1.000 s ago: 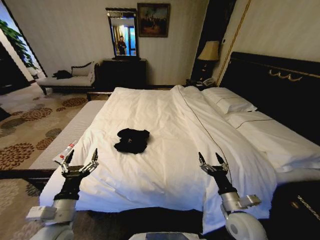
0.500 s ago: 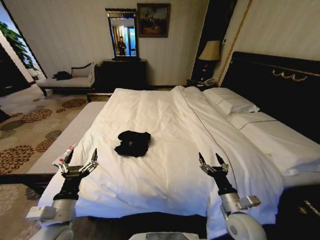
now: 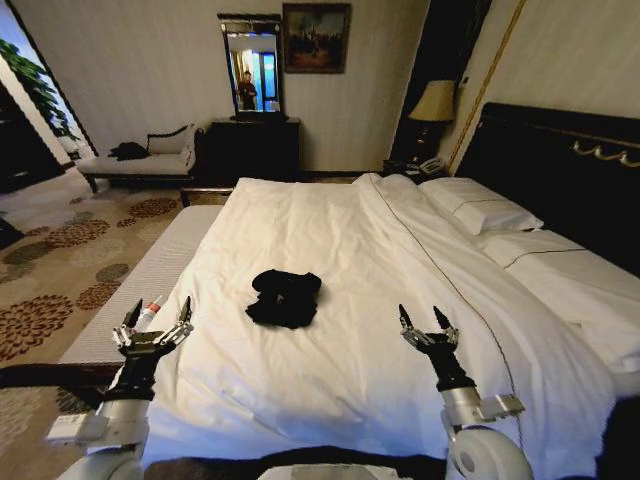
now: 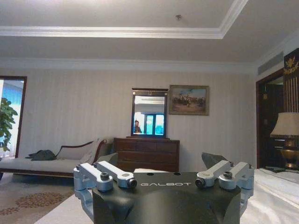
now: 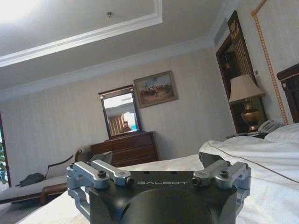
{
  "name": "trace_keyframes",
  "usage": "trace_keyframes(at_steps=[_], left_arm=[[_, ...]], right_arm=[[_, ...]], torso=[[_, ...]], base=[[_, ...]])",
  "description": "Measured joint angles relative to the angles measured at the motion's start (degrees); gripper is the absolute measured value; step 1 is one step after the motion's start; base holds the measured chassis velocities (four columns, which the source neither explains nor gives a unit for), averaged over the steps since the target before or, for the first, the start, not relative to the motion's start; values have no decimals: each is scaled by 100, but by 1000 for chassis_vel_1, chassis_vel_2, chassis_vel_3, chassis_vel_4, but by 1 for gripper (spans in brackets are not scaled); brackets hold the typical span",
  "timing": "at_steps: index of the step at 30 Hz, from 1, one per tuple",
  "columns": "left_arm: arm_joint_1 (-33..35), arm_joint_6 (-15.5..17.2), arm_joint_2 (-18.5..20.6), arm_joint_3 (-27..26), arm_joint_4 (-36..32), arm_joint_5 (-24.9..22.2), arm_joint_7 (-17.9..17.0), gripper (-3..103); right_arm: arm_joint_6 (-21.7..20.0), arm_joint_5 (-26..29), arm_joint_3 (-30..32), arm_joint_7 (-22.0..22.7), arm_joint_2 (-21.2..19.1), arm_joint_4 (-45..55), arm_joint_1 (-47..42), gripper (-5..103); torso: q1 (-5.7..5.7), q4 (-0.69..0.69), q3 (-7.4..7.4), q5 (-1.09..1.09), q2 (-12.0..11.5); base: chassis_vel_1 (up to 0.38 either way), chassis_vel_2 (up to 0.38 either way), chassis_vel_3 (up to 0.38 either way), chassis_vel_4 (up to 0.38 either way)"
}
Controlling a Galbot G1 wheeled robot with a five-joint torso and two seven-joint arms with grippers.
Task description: Fold the clothes on the bed.
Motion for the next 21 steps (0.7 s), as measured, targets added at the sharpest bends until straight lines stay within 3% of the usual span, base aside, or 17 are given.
trace_keyframes(at_steps=[21], left_arm=[[-89,-3,-171,50,219,118,-4,100]], right_arm=[[-11,-1,-361,138,-76,-349,328,100]], torso=[[-3,0,-1,-1,1]], base=[[0,0,0,0]])
